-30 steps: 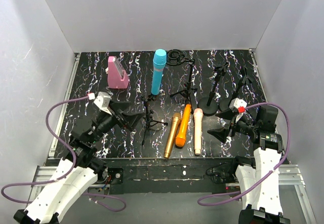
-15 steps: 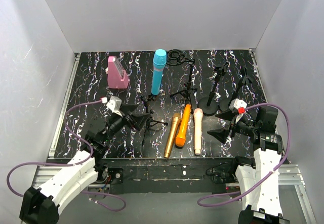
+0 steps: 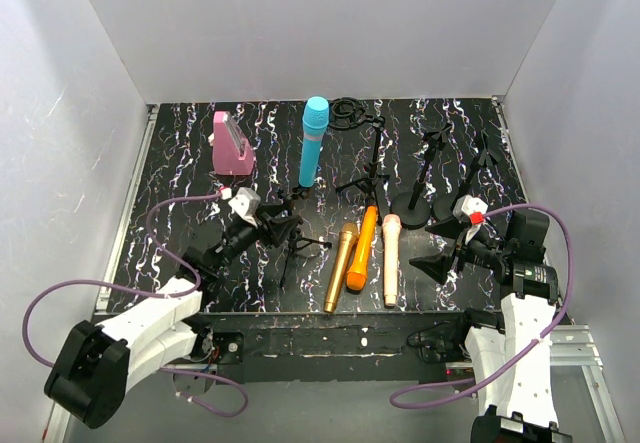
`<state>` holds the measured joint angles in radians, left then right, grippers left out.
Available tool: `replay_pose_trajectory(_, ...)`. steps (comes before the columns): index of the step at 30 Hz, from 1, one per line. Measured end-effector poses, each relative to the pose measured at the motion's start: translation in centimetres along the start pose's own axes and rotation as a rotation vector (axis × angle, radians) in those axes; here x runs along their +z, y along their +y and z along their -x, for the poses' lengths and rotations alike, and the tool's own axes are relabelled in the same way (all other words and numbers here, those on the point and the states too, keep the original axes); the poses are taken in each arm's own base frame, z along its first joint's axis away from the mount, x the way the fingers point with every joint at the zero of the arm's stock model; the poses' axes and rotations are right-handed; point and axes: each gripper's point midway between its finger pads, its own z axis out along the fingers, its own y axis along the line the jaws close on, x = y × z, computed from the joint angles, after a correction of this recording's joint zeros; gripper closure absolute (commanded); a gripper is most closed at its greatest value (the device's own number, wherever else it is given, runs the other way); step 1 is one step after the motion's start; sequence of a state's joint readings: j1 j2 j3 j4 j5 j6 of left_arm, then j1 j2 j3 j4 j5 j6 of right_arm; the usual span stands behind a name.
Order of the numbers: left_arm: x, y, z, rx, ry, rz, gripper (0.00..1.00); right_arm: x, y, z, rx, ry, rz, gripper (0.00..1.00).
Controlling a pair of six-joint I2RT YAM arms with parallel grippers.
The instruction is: Attach the microphones to the stand
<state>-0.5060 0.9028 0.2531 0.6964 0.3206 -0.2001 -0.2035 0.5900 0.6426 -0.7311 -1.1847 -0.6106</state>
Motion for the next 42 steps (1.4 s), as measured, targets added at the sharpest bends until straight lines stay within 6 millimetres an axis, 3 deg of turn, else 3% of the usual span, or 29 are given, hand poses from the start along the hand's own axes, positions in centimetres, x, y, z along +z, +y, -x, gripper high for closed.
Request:
replay_pose_trajectory(4,0.4,-0.2,-1.0,0.016,0.033,-0.028,0.61,0.0,0.0,0.0,0.0,0.0,0.0,0.02)
replay_pose_trajectory(9,0.5,-0.1,-1.1,0.044,0.031,-0.034,0.52,0.0,0.0,0.0,0.0,0.0,0.0,0.02)
replay_pose_trajectory(12,0.6,0.0,-0.8,0.057,0.026,-0.033,0.52,0.0,0.0,0.0,0.0,0.0,0.0,0.02)
replay_pose_trajectory(17,0.9,-0.2,0.1,0.076,0.01,-0.041,0.64,0.0,0.0,0.0,0.0,0.0,0.0,0.02)
replay_pose_trajectory(22,0.9,-0.7,0.4,0.082,0.007,-0.068,1.0,0.0,0.0,0.0,0.0,0.0,0.0,0.02)
replay_pose_trajectory(32,0.8,-0.6,1.0,0.126,0.022,-0.063,1.0,0.0,0.0,0.0,0.0,0.0,0.0,0.02)
replay_pose_trajectory(38,0.5,2.1,3.4,0.268,0.002,0.08,1.0,0.0,0.0,0.0,0.0,0.0,0.0,0.02)
replay_pose_trajectory(42,-0.7,6.0,5.8,0.35,-0.032,0.228,1.0,0.0,0.0,0.0,0.003,0.001,0.001,0.02)
